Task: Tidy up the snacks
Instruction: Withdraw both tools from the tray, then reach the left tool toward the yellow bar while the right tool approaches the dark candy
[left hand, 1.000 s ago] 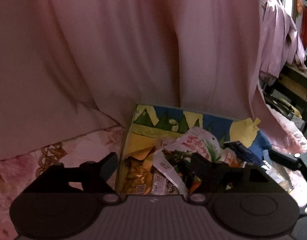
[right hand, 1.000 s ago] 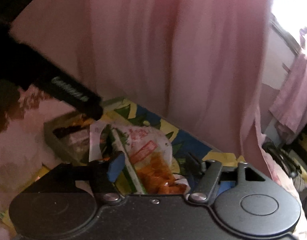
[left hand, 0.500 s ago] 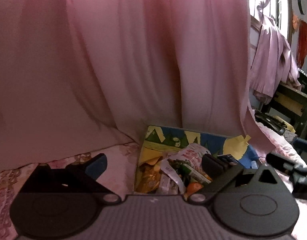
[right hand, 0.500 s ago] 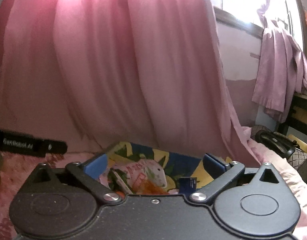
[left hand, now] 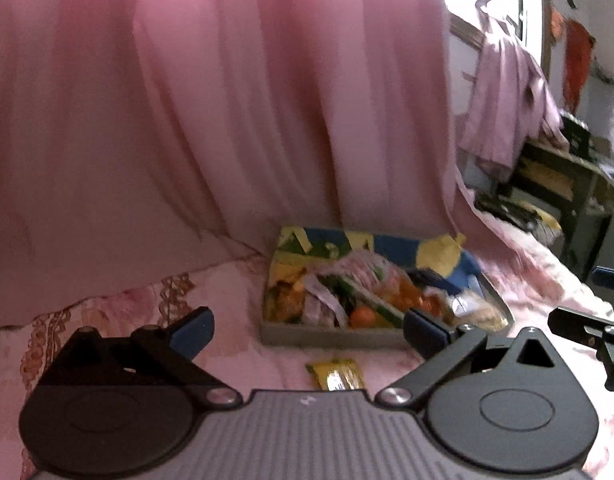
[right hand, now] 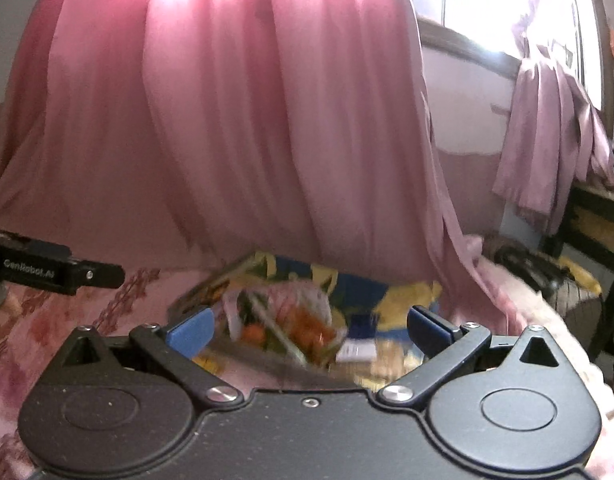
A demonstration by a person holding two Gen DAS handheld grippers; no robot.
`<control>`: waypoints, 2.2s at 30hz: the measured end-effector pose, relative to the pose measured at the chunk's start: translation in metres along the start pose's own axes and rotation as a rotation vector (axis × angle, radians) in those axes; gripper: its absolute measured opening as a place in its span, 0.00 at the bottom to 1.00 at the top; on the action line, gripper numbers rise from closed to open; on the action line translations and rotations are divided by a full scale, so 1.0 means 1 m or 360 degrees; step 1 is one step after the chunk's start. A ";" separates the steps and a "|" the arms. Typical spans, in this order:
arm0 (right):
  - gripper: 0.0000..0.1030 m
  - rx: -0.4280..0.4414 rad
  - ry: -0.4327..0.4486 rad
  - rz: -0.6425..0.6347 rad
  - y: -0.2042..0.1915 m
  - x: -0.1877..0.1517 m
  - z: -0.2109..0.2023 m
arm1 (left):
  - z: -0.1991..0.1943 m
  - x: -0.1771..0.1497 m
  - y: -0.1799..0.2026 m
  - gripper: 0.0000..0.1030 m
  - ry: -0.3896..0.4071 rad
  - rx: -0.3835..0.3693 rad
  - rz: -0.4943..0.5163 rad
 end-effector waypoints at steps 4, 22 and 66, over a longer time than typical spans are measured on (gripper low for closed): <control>0.99 -0.0024 -0.0104 0.0014 0.001 -0.010 -0.009 | -0.011 -0.010 0.011 1.00 -0.0051 -0.0017 0.0069; 0.99 -0.0196 -0.0510 0.0054 0.023 -0.044 0.027 | 0.015 -0.049 0.039 1.00 -0.0469 -0.0107 0.0193; 0.99 0.0174 -0.0833 -0.0357 0.043 -0.078 0.164 | 0.140 -0.051 0.051 1.00 -0.0564 -0.0368 0.0237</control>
Point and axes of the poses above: each gripper's, at about its wrist camera, not at the fingertips, and z roughly the way its jaws point, y to its right, x to its top, the point moved 2 cm from there along z, roughly the way its jaws point, and after that the axes turned 15 degrees about z, right-handed, at the moved point
